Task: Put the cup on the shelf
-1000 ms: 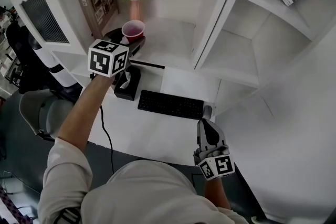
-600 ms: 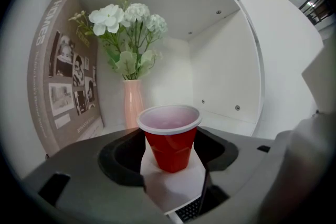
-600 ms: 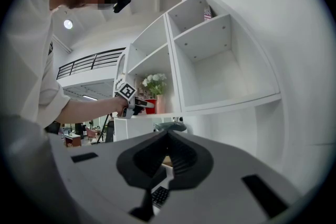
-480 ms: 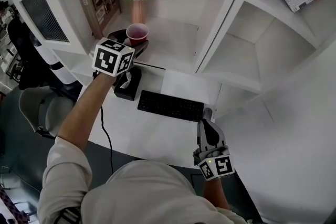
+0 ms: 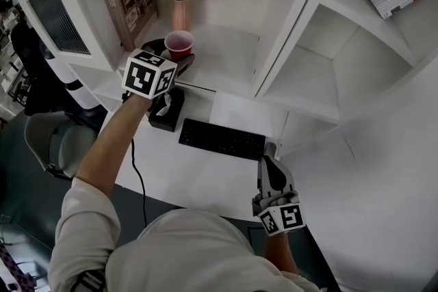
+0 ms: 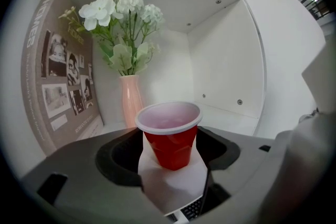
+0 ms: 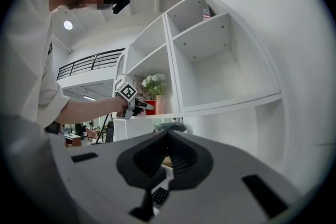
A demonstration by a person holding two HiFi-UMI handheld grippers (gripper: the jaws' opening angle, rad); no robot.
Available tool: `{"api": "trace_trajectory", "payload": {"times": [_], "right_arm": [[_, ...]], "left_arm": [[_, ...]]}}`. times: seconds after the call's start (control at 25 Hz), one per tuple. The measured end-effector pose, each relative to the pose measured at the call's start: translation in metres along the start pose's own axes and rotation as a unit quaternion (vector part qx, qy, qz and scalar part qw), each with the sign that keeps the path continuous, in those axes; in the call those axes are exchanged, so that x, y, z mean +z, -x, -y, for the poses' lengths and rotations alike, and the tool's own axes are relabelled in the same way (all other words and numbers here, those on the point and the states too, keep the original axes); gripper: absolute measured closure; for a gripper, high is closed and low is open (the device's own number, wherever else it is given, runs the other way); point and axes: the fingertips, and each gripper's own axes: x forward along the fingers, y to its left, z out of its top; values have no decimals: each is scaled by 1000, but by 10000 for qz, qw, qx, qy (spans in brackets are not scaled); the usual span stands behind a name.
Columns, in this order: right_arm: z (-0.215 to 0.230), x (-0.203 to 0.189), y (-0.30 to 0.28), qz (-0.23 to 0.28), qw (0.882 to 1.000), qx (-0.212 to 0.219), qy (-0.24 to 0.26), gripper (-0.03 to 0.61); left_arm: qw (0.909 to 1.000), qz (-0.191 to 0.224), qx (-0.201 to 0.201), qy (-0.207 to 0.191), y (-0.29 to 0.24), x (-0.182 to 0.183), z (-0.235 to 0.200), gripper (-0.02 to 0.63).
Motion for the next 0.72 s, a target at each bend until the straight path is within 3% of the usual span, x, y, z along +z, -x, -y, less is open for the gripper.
{"api": "trace_trajectory", "payload": {"times": [0.72], "right_arm": [[-5,2,-5,0,10000,89,26,574]], "left_arm": [[9998,157,50,148,11,2,-6,275]]}}
